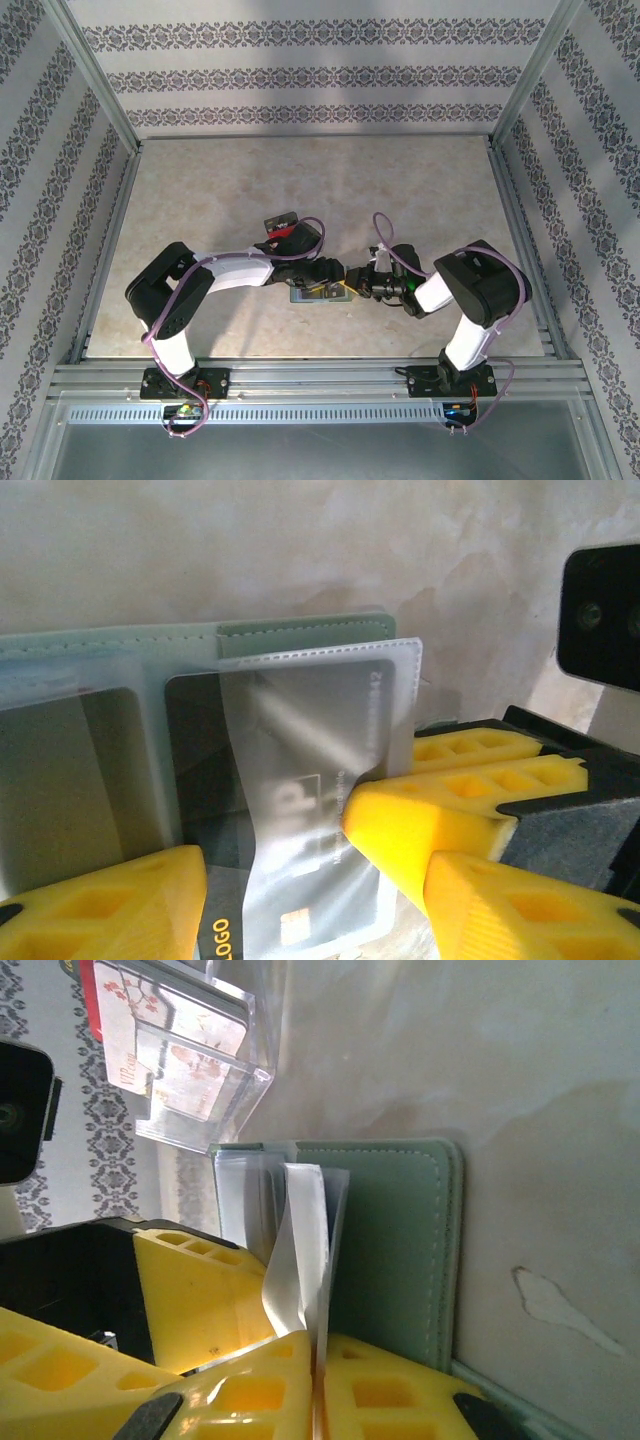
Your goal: Take the credit cards out of the card holder
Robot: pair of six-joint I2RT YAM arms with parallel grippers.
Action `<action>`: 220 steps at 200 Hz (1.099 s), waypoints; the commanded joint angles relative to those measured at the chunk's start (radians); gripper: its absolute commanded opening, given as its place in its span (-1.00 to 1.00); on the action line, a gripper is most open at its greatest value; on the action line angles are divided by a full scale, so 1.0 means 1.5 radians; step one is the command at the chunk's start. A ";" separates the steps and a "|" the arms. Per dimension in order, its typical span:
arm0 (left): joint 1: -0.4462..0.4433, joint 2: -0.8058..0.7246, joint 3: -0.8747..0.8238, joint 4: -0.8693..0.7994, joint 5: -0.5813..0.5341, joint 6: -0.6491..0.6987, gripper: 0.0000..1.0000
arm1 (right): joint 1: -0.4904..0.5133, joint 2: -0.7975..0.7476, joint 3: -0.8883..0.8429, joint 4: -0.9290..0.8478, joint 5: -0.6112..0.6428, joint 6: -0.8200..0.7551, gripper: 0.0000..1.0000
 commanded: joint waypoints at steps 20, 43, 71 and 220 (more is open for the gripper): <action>0.003 -0.003 -0.025 -0.026 -0.032 -0.030 0.44 | 0.008 0.052 -0.027 0.027 0.032 0.017 -0.79; 0.003 -0.011 -0.015 -0.052 -0.045 -0.022 0.46 | 0.009 0.045 -0.026 0.027 0.036 0.020 -0.78; 0.002 -0.011 0.003 -0.085 -0.058 -0.010 0.59 | 0.010 0.036 -0.019 0.018 0.035 0.023 -0.77; -0.009 0.020 0.038 -0.045 -0.028 0.020 0.65 | 0.041 -0.046 0.013 -0.173 0.097 -0.017 -0.65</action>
